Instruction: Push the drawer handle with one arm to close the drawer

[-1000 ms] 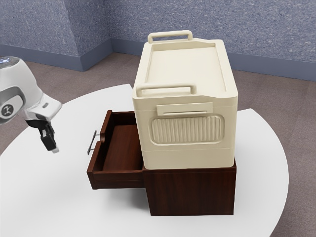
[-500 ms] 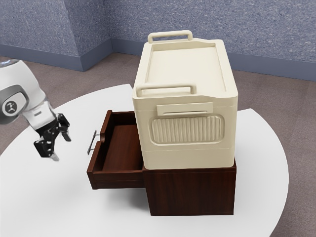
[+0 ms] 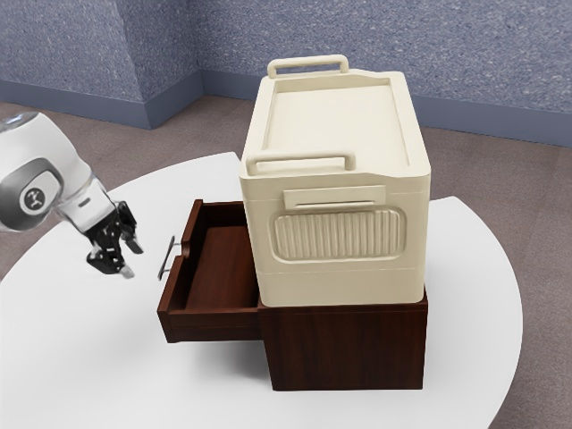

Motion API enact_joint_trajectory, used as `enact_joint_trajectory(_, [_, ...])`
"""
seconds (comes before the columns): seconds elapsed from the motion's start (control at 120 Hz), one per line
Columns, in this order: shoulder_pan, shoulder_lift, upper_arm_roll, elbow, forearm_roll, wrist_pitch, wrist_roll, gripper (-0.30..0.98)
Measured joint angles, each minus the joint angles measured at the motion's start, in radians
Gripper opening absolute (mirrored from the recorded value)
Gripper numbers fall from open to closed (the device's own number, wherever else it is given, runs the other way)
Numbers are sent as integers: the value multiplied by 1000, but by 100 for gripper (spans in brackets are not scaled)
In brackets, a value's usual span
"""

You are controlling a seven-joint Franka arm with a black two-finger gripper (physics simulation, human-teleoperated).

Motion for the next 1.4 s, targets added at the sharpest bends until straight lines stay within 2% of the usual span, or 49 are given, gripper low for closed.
enact_joint_trajectory(0.15, [-34, 24, 2, 7, -14, 29, -24, 4])
enact_joint_trajectory(0.358, [-59, 47, 7, 10, -31, 55, -48, -6])
enact_joint_trajectory(1.1, [-169, 111, 8, 46, -51, 121, -84, -10])
enact_joint_trajectory(1.4, [-203, 134, 8, 62, -96, 145, -90, -10])
